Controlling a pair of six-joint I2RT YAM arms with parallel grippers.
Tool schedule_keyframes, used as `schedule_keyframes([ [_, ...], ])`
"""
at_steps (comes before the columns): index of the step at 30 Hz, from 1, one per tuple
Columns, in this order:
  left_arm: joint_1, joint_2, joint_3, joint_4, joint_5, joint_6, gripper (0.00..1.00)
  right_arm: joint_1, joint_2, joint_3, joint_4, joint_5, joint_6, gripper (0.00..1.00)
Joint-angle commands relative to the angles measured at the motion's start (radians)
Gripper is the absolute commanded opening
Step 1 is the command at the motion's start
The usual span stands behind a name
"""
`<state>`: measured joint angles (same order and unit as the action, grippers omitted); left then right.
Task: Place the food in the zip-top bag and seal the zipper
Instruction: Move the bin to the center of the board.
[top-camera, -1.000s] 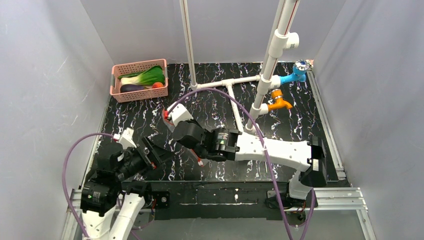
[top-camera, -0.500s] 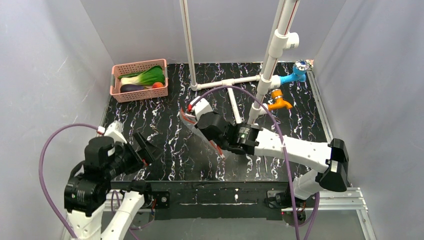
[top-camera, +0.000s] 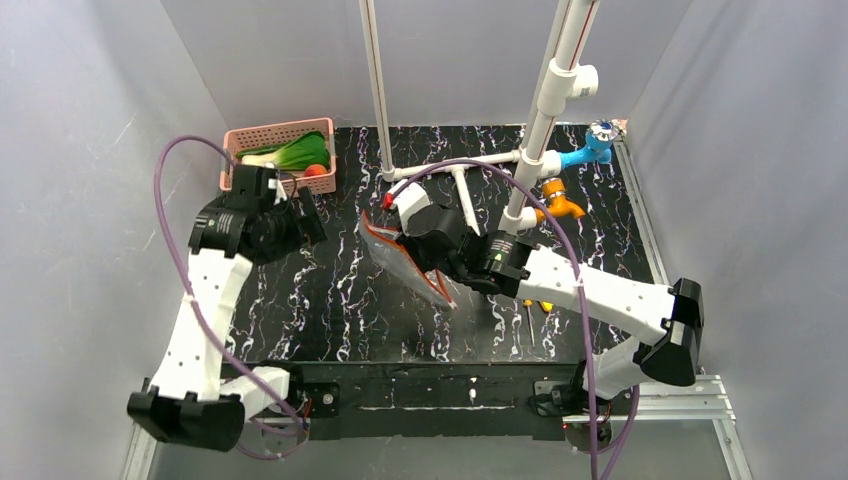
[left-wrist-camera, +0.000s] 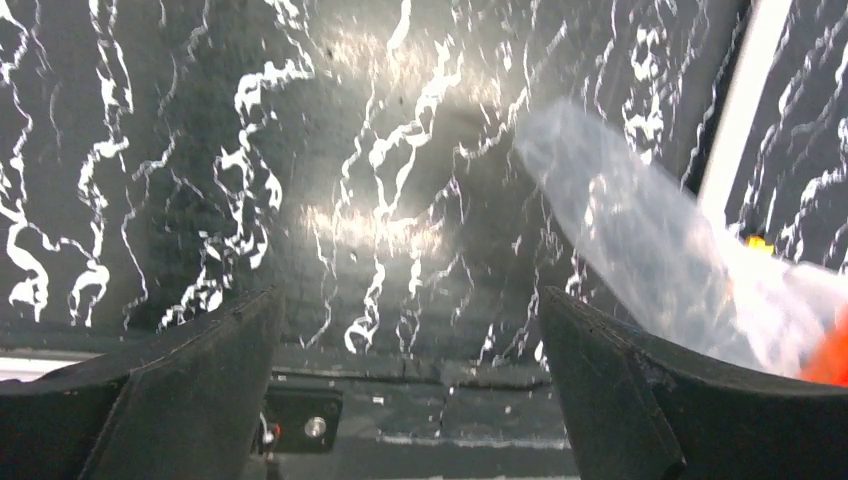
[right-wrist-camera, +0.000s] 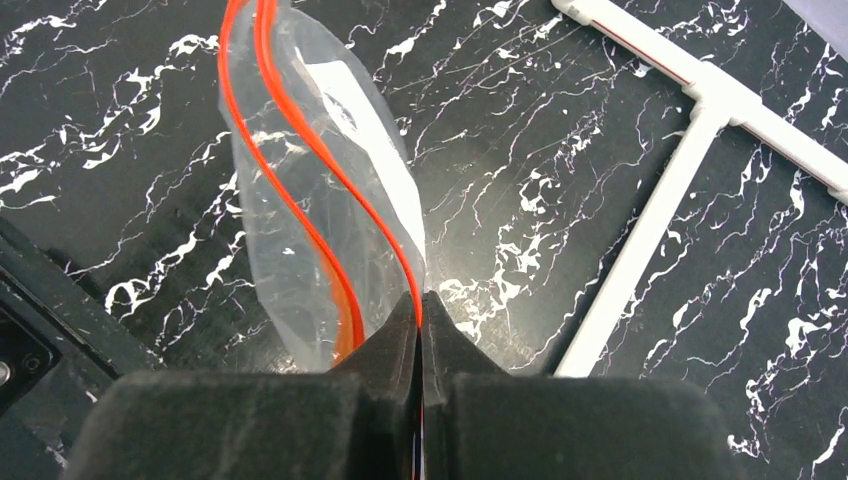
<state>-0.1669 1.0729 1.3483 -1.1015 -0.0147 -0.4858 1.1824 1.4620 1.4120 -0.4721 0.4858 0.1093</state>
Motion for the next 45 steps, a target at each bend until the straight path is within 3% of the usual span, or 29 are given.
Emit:
schedule_keyframes([
  [1,0.127,0.088,0.014,0.217,0.021,0.049,0.98,-0.009,-0.063,0.017,-0.01,-0.01,0.035,0.01],
  [5,0.318,0.301,-0.013,0.537,0.196,-0.072,0.98,-0.051,-0.08,0.003,-0.033,-0.026,0.094,0.01],
  [8,0.33,0.567,-0.059,1.029,0.105,-0.155,0.88,-0.086,-0.09,0.015,-0.06,-0.084,0.084,0.01],
  [11,0.331,0.772,0.0,1.248,0.076,-0.132,0.81,-0.095,-0.117,-0.021,-0.012,-0.1,0.069,0.01],
  [14,0.333,0.897,0.119,1.237,0.12,-0.078,0.79,-0.101,-0.104,0.014,-0.035,-0.176,0.087,0.01],
  [21,0.341,0.755,0.044,1.28,0.205,0.041,0.8,-0.102,-0.109,0.009,-0.027,-0.176,0.089,0.01],
  [26,0.341,0.763,0.052,1.334,0.078,0.017,0.83,-0.102,-0.099,0.013,-0.026,-0.207,0.098,0.01],
  [30,0.341,0.883,0.188,1.25,-0.023,-0.02,0.84,-0.102,-0.093,0.018,-0.039,-0.204,0.099,0.01],
  [38,0.342,1.108,0.449,1.039,0.013,-0.039,0.84,-0.106,-0.104,0.013,-0.036,-0.182,0.089,0.01],
  [45,0.343,1.109,0.549,0.74,-0.007,0.02,0.81,-0.109,-0.1,0.012,-0.031,-0.207,0.093,0.01],
])
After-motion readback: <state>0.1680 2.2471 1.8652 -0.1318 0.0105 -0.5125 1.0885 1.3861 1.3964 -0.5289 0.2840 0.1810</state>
